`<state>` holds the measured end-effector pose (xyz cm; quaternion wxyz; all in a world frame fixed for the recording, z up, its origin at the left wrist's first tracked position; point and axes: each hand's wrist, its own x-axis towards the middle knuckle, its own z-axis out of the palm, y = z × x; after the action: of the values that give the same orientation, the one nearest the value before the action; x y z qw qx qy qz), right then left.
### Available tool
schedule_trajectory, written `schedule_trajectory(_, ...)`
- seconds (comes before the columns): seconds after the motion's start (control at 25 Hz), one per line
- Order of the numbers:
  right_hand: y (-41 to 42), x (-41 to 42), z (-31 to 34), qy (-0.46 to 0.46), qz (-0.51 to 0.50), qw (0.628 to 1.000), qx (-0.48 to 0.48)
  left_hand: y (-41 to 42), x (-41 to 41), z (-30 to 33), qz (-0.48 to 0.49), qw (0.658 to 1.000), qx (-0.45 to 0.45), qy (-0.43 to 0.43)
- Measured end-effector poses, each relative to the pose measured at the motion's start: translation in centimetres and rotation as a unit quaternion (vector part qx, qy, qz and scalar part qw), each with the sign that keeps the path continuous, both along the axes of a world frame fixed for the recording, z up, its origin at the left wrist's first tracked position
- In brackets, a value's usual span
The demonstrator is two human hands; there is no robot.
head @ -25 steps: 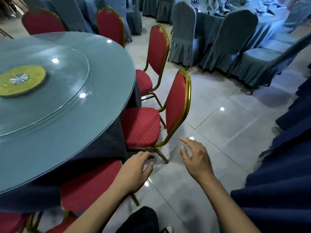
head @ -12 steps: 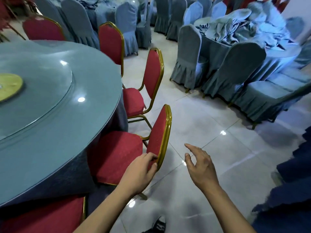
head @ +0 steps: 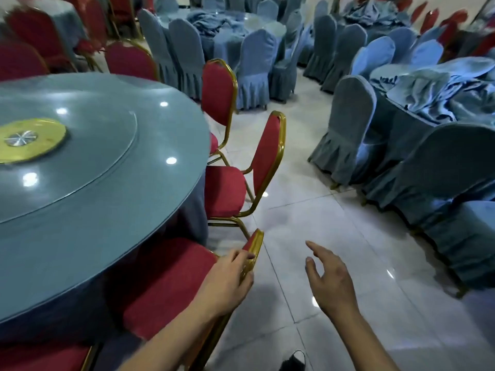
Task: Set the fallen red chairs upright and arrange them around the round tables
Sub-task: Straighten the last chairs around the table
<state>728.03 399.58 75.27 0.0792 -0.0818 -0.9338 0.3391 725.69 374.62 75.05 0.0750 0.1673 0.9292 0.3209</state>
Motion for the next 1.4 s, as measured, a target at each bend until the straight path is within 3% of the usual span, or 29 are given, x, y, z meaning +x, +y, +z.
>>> schedule_trajectory(0.28, 7.8, -18.3, -1.8, -0.038, 0.112, 0.993, 0.027, 8.0, -7.2, -1.8, 0.141, 0.975, -0.111, -0.129)
schedule_trajectory(0.52, 6.0, -34.0, -1.6, -0.042, 0.219, 0.974, 0.029, 10.7, -7.8, -3.4, 0.276, 0.915, -0.277, -0.100)
schedule_trajectory(0.8, 4.4, -48.9, -0.4, -0.104, 0.115, 0.986, -0.062, 10.7, -9.1, -4.2, 0.319, 0.878, -0.349, -0.067)
schedule_trajectory(0.92, 5.1, -53.8, -1.2, -0.171, 0.100, 0.972, -0.124, 12.8, -8.2, -4.9, 0.388, 0.817, -0.419, -0.083)
schedule_trajectory(1.08, 4.9, -58.1, -3.0, -0.213, 0.143, 0.957, -0.139, 16.4, -8.1, -5.5, 0.527, 0.748, -0.354, -0.194)
schedule_trajectory(1.4, 4.5, -56.0, -5.5, -0.186, 0.164, 0.968, -0.035, 14.6, -11.6, -4.3, 0.582, 0.698, -0.344, -0.238)
